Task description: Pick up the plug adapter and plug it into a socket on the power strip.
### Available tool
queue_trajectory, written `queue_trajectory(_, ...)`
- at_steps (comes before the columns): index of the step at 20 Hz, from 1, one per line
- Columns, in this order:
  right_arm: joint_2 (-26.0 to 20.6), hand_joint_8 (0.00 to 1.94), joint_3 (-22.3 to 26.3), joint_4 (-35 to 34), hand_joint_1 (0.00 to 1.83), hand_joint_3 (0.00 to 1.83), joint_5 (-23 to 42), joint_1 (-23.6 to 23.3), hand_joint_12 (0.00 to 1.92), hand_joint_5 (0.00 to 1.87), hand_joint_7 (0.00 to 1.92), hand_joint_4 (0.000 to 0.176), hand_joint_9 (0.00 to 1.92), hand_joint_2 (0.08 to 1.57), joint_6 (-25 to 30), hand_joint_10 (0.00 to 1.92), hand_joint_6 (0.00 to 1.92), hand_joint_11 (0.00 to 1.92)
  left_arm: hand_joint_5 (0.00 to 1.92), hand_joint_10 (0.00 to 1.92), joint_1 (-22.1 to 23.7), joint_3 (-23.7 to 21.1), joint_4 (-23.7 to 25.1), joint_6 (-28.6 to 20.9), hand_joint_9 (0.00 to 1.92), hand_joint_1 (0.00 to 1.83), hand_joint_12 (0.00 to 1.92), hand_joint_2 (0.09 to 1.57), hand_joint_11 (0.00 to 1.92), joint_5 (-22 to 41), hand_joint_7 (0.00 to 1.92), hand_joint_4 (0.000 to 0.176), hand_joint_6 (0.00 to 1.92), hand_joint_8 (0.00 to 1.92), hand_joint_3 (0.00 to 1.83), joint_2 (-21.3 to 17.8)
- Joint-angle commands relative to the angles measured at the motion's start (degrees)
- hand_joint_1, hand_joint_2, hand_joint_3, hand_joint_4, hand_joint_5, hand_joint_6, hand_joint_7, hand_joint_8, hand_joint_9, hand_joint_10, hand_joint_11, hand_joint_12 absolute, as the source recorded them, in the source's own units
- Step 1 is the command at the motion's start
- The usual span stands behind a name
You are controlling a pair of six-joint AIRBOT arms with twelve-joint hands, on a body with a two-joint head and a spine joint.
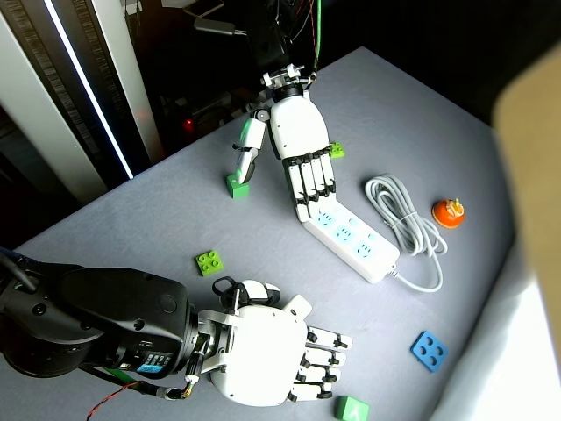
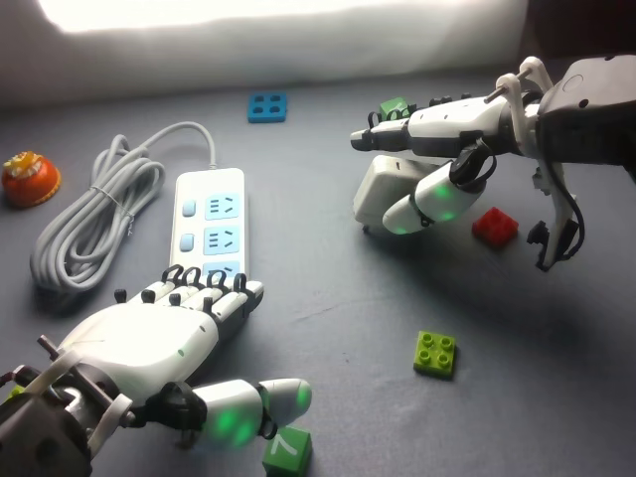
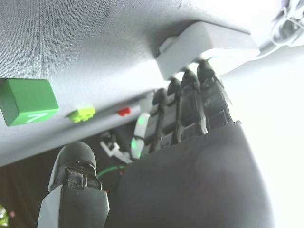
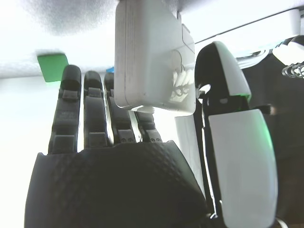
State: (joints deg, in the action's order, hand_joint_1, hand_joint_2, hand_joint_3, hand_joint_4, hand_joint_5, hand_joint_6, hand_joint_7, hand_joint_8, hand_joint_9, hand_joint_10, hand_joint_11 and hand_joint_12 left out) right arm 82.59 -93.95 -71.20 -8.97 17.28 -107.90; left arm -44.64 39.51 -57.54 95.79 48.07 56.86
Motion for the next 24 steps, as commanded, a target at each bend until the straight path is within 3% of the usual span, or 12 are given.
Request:
queue_trajectory(1,-0.29,0.0,-0.2,-1.12,0.72,0.0,2.14,-0.97,0.5,0.05,0.1,0.0,0.11,1.16,0.05,0.01,0.0,0.0,0.03,0.0,-0.24,0.18,0.7,-0.51,0.05,0.0,0.16,1.15,0.0,3.23,0.04,0.0,0.0,0.0,0.0,0.01)
queue_trajectory(3,-0.29,0.01,-0.2,-1.12,0.71,0.01,2.14,-0.95,0.46,0.06,0.11,0.0,0.1,1.17,0.05,0.01,0.01,0.0,0.05,0.0,-0.24,0.15,0.7,-0.61,0.07,0.0,0.21,1.15,0.0,3.29,0.06,0.0,0.0,0.0,0.0,0.01)
queue_trajectory(5,-0.33,0.0,-0.2,-1.12,0.72,0.01,2.14,-0.97,0.53,0.1,0.13,0.0,0.13,1.19,0.03,0.01,0.01,0.0,0.04,0.0,-0.23,0.15,0.7,-0.68,0.06,0.0,0.21,1.15,0.0,3.29,0.05,0.0,0.0,0.0,0.0,-0.01)
queue_trajectory(6,-0.34,0.0,-0.24,-1.12,0.73,0.01,2.13,-0.99,0.61,0.11,0.14,0.0,0.15,1.2,-0.01,0.01,0.01,0.0,0.04,0.0,-0.23,0.15,0.7,-0.7,0.06,0.0,0.22,1.15,0.0,3.29,0.05,0.0,0.0,0.0,0.0,-0.02)
queue_trajectory(10,-0.34,0.02,-0.36,-1.12,0.9,0.0,2.06,-1.15,1.24,0.3,0.37,0.0,0.41,1.21,-0.45,0.06,0.03,0.0,0.02,0.0,-0.23,0.04,0.7,-0.71,0.05,0.0,0.21,1.15,0.0,3.22,0.04,0.0,0.0,0.0,0.0,-0.16)
queue_trajectory(13,-0.33,0.05,-0.36,-1.12,1.0,0.0,2.03,-1.18,1.31,0.56,0.62,0.0,0.66,1.25,-0.54,0.11,0.07,0.25,0.03,0.0,-0.23,0.04,0.7,-0.71,0.05,0.0,0.21,1.15,0.0,3.14,0.04,0.0,0.0,0.0,0.0,-0.16)
queue_trajectory(14,-0.33,1.03,-0.36,-1.12,1.11,0.0,2.03,-1.19,1.33,0.67,0.75,0.0,0.82,1.25,-0.54,0.2,1.16,0.41,0.03,0.0,-0.23,0.04,0.7,-0.71,0.05,0.0,0.19,1.15,0.0,3.13,0.04,0.0,0.0,0.0,0.0,-0.16)
queue_trajectory(15,-0.33,1.25,-0.36,-1.12,1.14,0.0,2.03,-1.22,1.3,0.68,0.79,0.0,0.94,1.25,-0.54,0.27,1.35,0.55,0.03,0.0,-0.23,0.04,0.7,-0.71,0.05,0.0,0.18,1.16,0.0,3.04,0.04,0.0,0.0,0.0,0.0,-0.16)
queue_trajectory(16,-0.33,1.26,-0.36,-1.12,1.31,0.0,2.03,-1.24,1.32,0.65,0.8,0.0,0.85,1.23,-0.55,1.16,1.31,0.7,0.03,0.0,-0.23,0.03,0.7,-0.71,0.04,0.0,0.18,1.16,0.0,3.04,0.04,0.0,0.0,0.0,0.0,-0.17)
queue_trajectory(17,-0.33,1.31,-0.36,-1.12,1.34,0.0,2.02,-1.24,1.34,0.69,0.78,0.0,0.84,1.21,-0.58,1.36,1.25,0.78,0.03,0.0,-0.21,0.02,0.7,-0.71,0.05,0.0,0.18,1.15,0.0,3.04,0.04,0.0,0.0,0.0,0.0,-0.17)
queue_trajectory(19,-0.33,1.41,-0.36,-1.12,1.34,0.0,2.02,-1.25,1.42,0.69,0.71,0.0,0.79,1.23,-0.66,1.49,1.22,0.78,0.02,0.0,-0.21,0.0,0.7,-0.71,0.05,0.0,0.19,1.15,0.0,3.04,0.03,0.0,0.0,0.0,0.0,-0.17)
queue_trajectory(24,-0.5,1.34,-0.33,-1.12,1.35,0.0,1.76,-1.42,1.47,0.74,0.77,0.0,0.78,1.21,-1.34,1.52,1.13,0.74,0.04,0.0,-0.08,-0.12,0.7,-0.63,0.06,0.0,0.23,1.15,0.0,3.04,0.05,0.0,0.0,0.0,0.0,-0.27)
